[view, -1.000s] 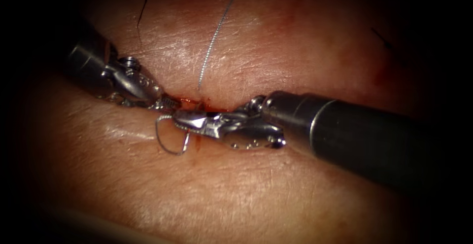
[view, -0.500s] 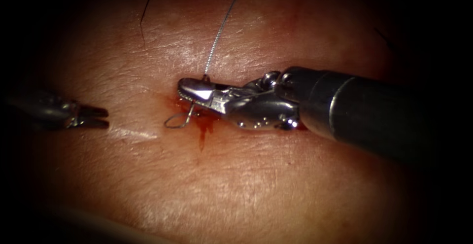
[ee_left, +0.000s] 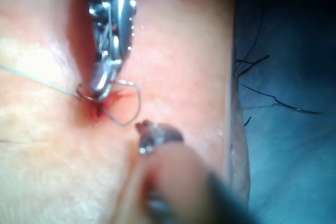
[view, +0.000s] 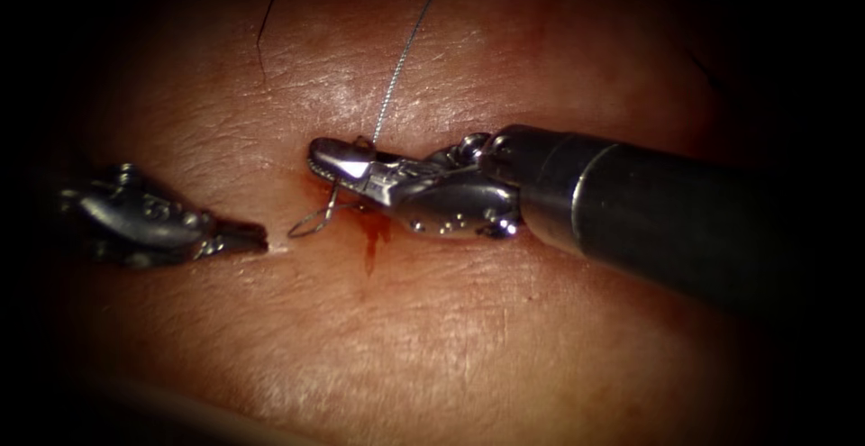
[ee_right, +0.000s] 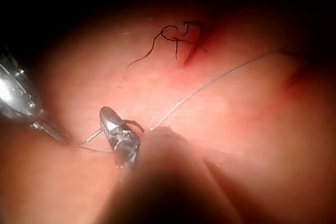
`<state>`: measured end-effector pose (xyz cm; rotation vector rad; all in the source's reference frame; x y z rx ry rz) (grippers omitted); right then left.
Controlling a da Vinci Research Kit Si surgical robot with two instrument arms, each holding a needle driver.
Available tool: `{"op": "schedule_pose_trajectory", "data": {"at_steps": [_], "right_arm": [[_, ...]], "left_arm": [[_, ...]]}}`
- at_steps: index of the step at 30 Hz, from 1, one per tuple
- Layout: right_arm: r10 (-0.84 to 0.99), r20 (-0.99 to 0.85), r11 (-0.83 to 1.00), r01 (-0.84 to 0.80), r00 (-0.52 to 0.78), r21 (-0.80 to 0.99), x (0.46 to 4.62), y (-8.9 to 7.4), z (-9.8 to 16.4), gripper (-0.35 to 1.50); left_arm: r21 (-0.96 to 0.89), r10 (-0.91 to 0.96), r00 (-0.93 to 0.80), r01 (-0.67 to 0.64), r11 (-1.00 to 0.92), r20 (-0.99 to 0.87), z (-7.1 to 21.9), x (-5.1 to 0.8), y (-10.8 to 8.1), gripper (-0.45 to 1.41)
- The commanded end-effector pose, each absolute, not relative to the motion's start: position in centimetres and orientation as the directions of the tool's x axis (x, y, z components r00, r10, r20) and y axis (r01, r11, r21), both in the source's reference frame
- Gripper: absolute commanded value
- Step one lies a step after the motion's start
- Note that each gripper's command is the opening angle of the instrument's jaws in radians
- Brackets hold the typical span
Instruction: Wound Closure
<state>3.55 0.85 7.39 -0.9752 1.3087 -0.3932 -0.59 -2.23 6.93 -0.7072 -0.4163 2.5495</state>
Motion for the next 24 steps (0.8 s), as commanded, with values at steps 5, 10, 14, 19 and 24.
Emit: {"op": "schedule_pose_trajectory", "data": {"at_steps": [5,10,14,19,24], "right_arm": [[-0.713,-0.652,0.592,-0.278,0.258,-0.757,3.72,0.65,7.56,-0.35],[-0.709,-0.658,0.599,-0.277,0.254,-0.752,3.78,0.52,7.59,-0.35],[-0.703,-0.664,0.606,-0.274,0.255,-0.747,3.78,0.50,7.63,-0.35],[-0.676,-0.690,0.621,-0.304,0.259,-0.722,3.76,0.64,7.56,-0.35],[-0.527,-0.800,0.696,-0.395,0.287,-0.600,3.73,0.75,7.50,-0.35]], "left_arm": [[-0.407,0.504,-0.762,-0.343,-0.847,-0.406,7.02,-0.62,-2.39,0.20],[-0.408,0.502,-0.762,-0.340,-0.847,-0.408,7.05,-0.61,-2.44,0.19],[-0.410,0.504,-0.761,-0.340,-0.846,-0.409,7.07,-0.66,-2.48,0.19],[-0.421,0.509,-0.756,-0.338,-0.842,-0.412,7.14,-0.81,-2.58,0.17],[-0.433,0.518,-0.750,-0.340,-0.835,-0.411,7.16,-0.92,-2.62,0.15]]}}
